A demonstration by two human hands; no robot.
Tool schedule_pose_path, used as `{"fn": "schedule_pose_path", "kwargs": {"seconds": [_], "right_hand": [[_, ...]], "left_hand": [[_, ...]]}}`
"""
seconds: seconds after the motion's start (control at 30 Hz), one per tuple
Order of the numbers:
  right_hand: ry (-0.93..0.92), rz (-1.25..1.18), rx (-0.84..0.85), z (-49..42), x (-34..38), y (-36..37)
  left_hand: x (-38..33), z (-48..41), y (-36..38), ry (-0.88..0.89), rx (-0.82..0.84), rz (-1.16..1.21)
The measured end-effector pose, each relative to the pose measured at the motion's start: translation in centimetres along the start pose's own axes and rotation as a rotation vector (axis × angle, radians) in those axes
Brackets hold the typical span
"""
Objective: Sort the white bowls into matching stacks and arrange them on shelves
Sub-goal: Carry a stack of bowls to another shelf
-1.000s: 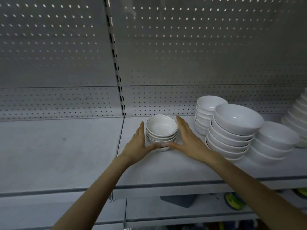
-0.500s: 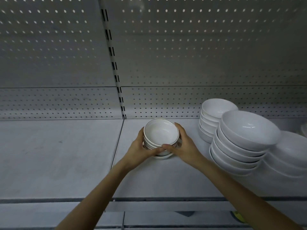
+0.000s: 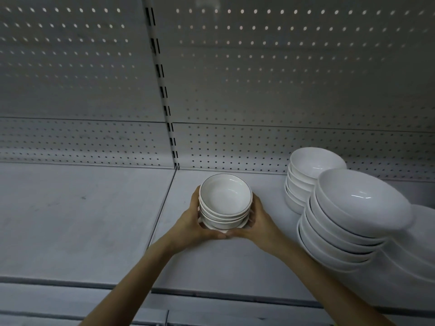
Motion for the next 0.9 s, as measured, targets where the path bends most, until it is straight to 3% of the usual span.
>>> {"fn": "schedule_pose_path", "kwargs": {"seconds": [0.5,0.9], "right_hand": [[-0.028,0.017,0.041,0.8,2.4,3.0],[-0.243,0.067,0.046,-0.6,11.9,17.6]], "left_hand": [[0.0,3.6,-2.3,0.008,-0.063,0.028],[-1.0,13.5,-16.9,0.132,-0.235,0.016]]}}
Point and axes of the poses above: each hand's wrist, its own z-axis away from the middle knuckle, its own y-axis out of the palm, x = y × z, the point moved 1 cm from there along -z, towards the middle knuckle, and after that the axes turned 6 degrees about -y, right-handed, at the moved point
